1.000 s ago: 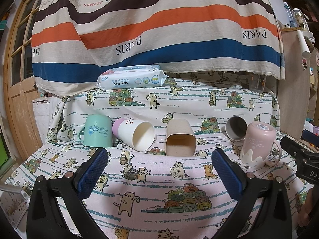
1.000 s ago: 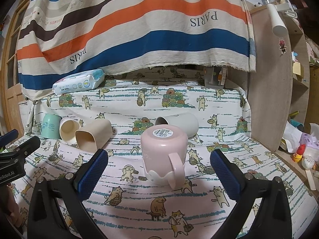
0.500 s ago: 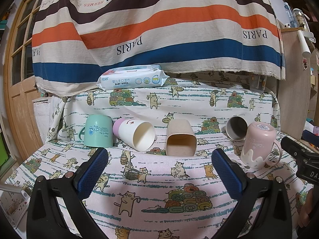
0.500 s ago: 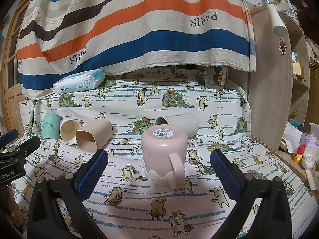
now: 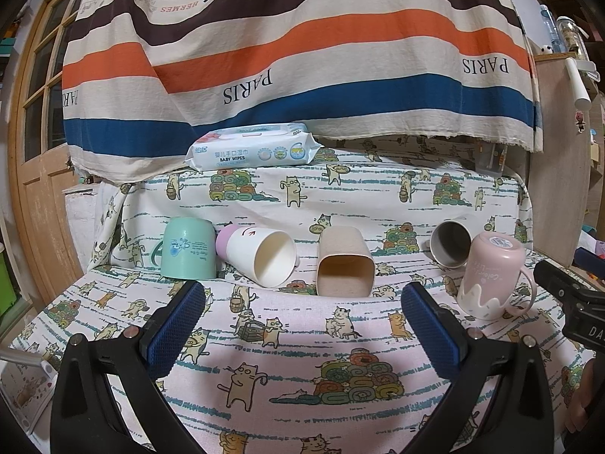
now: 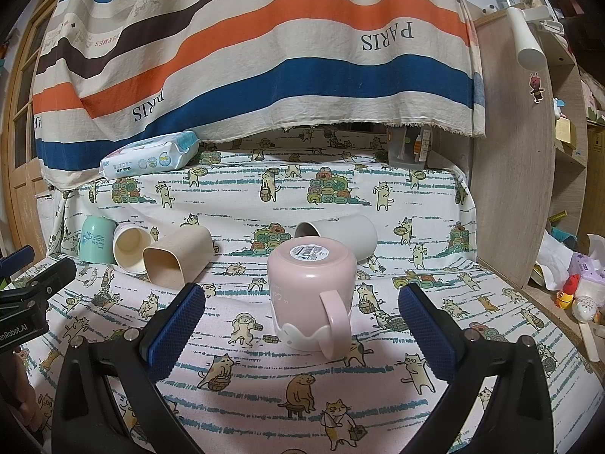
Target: Flip cup upside down
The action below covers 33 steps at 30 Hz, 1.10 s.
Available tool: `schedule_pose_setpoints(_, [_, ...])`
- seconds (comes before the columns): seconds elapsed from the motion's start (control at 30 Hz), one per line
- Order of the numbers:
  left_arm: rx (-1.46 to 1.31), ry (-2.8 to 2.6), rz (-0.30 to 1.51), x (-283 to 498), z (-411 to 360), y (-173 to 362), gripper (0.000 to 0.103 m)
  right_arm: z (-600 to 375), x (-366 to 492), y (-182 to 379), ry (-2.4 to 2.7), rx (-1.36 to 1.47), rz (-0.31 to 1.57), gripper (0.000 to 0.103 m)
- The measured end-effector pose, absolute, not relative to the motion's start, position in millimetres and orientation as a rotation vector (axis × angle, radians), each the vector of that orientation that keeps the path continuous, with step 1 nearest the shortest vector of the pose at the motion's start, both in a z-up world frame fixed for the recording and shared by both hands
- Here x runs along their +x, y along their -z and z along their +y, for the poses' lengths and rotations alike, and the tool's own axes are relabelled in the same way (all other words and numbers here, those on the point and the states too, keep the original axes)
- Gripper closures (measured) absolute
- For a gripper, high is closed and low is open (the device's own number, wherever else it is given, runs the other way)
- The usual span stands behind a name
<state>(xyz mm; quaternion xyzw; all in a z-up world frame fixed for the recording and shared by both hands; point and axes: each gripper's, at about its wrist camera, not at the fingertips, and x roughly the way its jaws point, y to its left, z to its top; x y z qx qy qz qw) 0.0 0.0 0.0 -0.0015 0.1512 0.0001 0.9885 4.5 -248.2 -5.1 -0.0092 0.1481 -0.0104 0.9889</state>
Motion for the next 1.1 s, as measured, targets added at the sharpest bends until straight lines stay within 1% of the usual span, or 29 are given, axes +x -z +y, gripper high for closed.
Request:
schedule_pose_setpoints(0.7, [-0.003,-0.008,0.305,0.0,0.1,0.0,0.000,-248.7,4.7,4.7,0.020,-0.018,0.300,0.000])
schedule_pose_setpoints(0.9, [-0.038,0.019,0.292,-6.6,12.3,-0.7,0.000,-248.9,4.4,4.5,-0.003,-0.012,0.305,0.000])
schedule_pose_setpoints(1.0, [-0.035,0.036,0.303,-9.2,20.4,-10.3,0.000,-253.9,-2.2,-0.3,-0.048,0.026,0.295,0.000])
schedule_pose_setpoints(1.1, [0.040,-0.019,0.308,-7.7,21.5,-30.1,0.000,-257.9,-7.9,-23.0,-0.072,0.058,0.271,0.000])
